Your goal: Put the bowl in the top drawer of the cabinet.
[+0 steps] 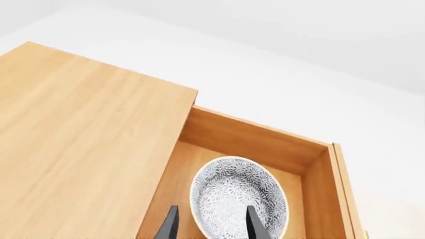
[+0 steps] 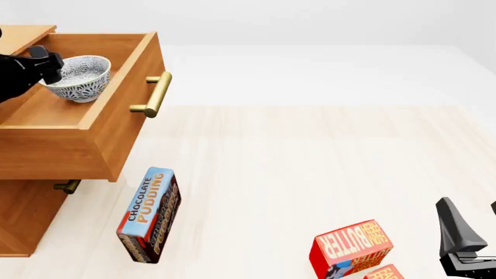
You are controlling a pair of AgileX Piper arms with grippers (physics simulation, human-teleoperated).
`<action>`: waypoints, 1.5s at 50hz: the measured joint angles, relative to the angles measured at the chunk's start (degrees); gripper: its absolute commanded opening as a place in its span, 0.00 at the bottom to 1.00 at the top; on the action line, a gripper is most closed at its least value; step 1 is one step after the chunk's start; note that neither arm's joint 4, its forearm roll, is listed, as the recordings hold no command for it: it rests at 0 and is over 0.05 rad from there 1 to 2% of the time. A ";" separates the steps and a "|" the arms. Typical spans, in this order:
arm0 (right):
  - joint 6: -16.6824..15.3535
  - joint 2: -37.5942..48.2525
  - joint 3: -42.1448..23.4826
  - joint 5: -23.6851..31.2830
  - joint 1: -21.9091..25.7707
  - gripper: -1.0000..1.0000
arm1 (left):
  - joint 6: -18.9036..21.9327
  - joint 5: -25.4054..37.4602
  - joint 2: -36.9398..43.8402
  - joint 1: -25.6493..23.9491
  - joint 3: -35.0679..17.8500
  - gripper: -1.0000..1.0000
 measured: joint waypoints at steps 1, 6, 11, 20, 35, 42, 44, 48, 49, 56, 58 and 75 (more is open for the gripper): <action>0.00 0.00 0.00 0.00 0.00 1.00 | 0.04 0.03 -0.18 -0.03 0.06 1.00; 0.00 0.00 0.00 0.00 0.00 1.00 | 0.29 0.15 -1.25 -0.23 0.44 1.00; 0.00 0.00 0.00 0.00 0.00 1.00 | 0.63 0.37 -2.47 -0.41 0.91 1.00; 0.00 0.00 0.00 0.00 0.00 1.00 | 1.22 1.10 -4.78 -0.76 1.56 1.00; 0.00 0.00 0.00 0.00 0.00 1.00 | 2.08 2.22 -7.74 -1.88 2.48 1.00; 0.00 0.00 0.00 0.00 0.01 1.00 | 2.31 2.95 -9.18 -2.51 2.70 1.00; 0.00 0.00 0.00 0.00 0.00 1.00 | 2.37 3.18 -9.61 -2.71 2.75 1.00; 0.00 0.00 0.00 0.00 0.00 1.00 | 2.57 3.67 -10.51 -3.00 2.91 1.00; 0.00 0.00 0.00 0.00 0.00 1.00 | 2.62 3.80 -10.74 -3.06 2.94 1.00; 0.00 0.00 0.00 0.00 0.00 1.00 | 3.16 5.01 -12.79 -3.74 3.27 1.00; 0.00 0.00 0.00 0.00 0.00 1.00 | 3.32 5.37 -13.42 -3.98 3.35 1.00; 0.00 0.00 0.00 0.00 0.00 1.00 | 4.65 8.85 -19.28 -5.79 4.07 1.00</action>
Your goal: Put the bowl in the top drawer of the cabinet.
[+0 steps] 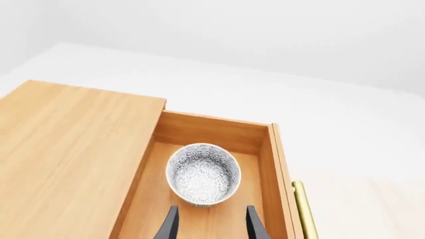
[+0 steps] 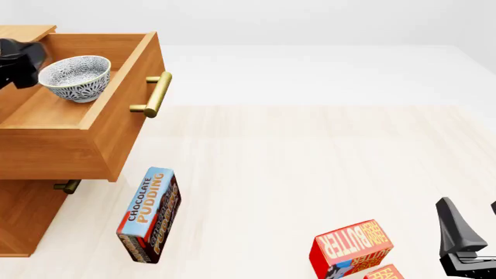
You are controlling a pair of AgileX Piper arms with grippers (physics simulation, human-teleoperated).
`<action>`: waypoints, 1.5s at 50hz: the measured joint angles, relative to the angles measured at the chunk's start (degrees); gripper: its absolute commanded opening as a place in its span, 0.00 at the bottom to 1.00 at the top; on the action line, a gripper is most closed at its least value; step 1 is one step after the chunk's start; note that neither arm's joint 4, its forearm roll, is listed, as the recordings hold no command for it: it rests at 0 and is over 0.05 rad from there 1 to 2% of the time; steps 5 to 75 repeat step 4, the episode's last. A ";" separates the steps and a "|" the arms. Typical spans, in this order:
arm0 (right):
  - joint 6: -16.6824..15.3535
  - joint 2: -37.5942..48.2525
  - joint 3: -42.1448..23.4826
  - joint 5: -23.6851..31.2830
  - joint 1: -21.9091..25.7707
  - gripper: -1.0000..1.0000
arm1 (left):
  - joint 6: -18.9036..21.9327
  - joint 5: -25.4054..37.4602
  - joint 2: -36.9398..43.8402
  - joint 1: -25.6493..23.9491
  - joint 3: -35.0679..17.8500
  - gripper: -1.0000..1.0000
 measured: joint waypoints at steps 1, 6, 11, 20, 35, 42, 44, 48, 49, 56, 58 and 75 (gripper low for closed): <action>0.00 0.00 0.00 0.00 0.00 1.00 | 0.07 0.25 -0.39 -0.11 0.03 1.00; 0.00 0.00 0.00 0.00 0.00 1.00 | 0.24 1.01 -1.56 -0.34 0.16 1.00; 0.00 0.00 0.00 0.00 0.00 1.00 | 0.24 1.01 -1.56 -0.34 0.16 1.00; 0.00 0.00 0.00 0.00 0.00 1.00 | 0.24 1.01 -1.56 -0.34 0.16 1.00; 0.00 0.00 0.00 0.00 0.00 1.00 | 0.24 1.01 -1.56 -0.34 0.16 1.00; 0.00 0.00 0.00 0.00 0.00 1.00 | 0.24 1.01 -1.56 -0.34 0.16 1.00; 0.00 0.00 0.00 0.00 0.00 1.00 | 0.24 1.01 -1.56 -0.34 0.16 1.00; 0.00 0.00 0.00 0.00 0.00 1.00 | 0.24 1.01 -1.56 -0.34 0.16 1.00; 0.00 0.00 0.00 0.00 0.00 1.00 | 0.24 1.01 -1.56 -0.34 0.16 1.00; 0.00 0.00 0.00 0.00 0.00 1.00 | 0.24 1.01 -1.56 -0.34 0.16 1.00; 0.00 0.00 0.00 0.00 0.00 1.00 | 0.24 1.01 -1.56 -0.34 0.16 1.00; 0.00 0.00 0.00 0.00 0.00 1.00 | 0.24 1.01 -1.56 -0.34 0.16 1.00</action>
